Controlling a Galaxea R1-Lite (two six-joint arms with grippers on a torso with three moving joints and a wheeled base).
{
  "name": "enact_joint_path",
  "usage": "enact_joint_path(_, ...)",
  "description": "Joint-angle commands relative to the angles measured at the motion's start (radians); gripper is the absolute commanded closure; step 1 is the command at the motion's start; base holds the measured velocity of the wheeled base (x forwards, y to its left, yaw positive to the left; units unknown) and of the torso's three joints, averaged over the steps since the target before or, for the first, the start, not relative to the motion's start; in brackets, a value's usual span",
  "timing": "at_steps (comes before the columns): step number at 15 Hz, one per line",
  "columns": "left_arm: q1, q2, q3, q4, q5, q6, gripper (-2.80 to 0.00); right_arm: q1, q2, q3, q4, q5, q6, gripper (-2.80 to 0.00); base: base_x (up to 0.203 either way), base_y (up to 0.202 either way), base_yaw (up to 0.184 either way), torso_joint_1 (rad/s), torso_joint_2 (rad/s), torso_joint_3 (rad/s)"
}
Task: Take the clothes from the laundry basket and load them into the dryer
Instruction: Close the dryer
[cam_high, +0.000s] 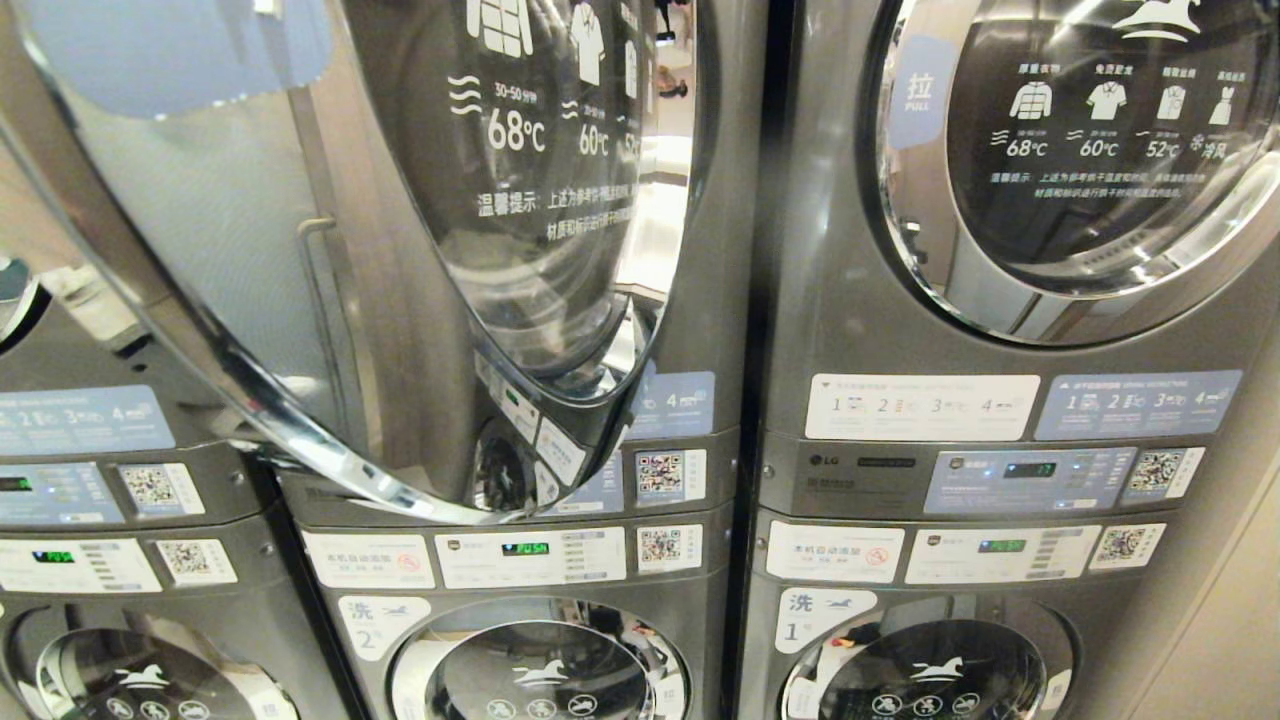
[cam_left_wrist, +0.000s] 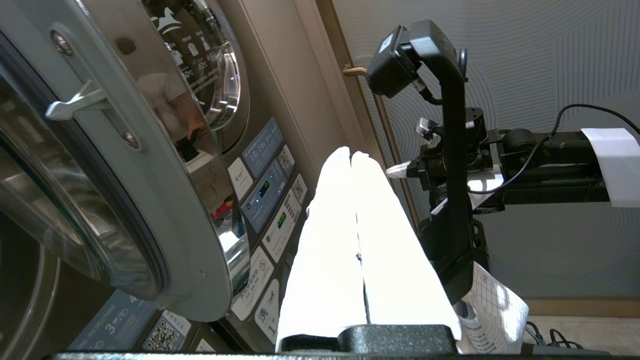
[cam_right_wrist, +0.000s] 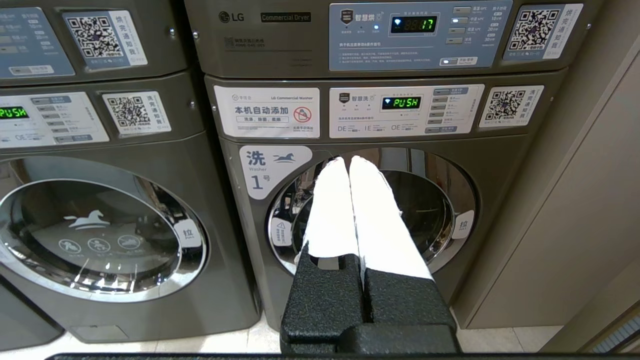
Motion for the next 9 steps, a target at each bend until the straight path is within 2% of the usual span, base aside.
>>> enact_joint_path(1,-0.001,0.052,-0.021,-0.002,-0.01,0.0,0.0,0.0,0.009,0.0,0.001,0.0,0.0,0.0,0.0,0.0,0.0,0.0,0.0,0.0)
enact_joint_path(2,-0.009,0.067,-0.034,-0.002,-0.011,0.0,0.0,0.0,0.009,0.0,0.001,0.0,0.0,0.0,0.0,0.0,0.0,0.0,0.0,0.0)
enact_joint_path(7,-0.149,0.173,-0.094,-0.011,-0.002,0.011,0.0,0.0,0.01,0.0,0.001,0.0,0.0,0.0,0.0,0.0,0.0,0.0,0.0,0.0)
enact_joint_path(9,-0.167,0.214,-0.094,-0.034,0.001,0.05,0.0,0.0,0.01,0.0,0.001,0.0,0.0,0.0,0.0,0.0,0.0,0.0,0.0,0.0)
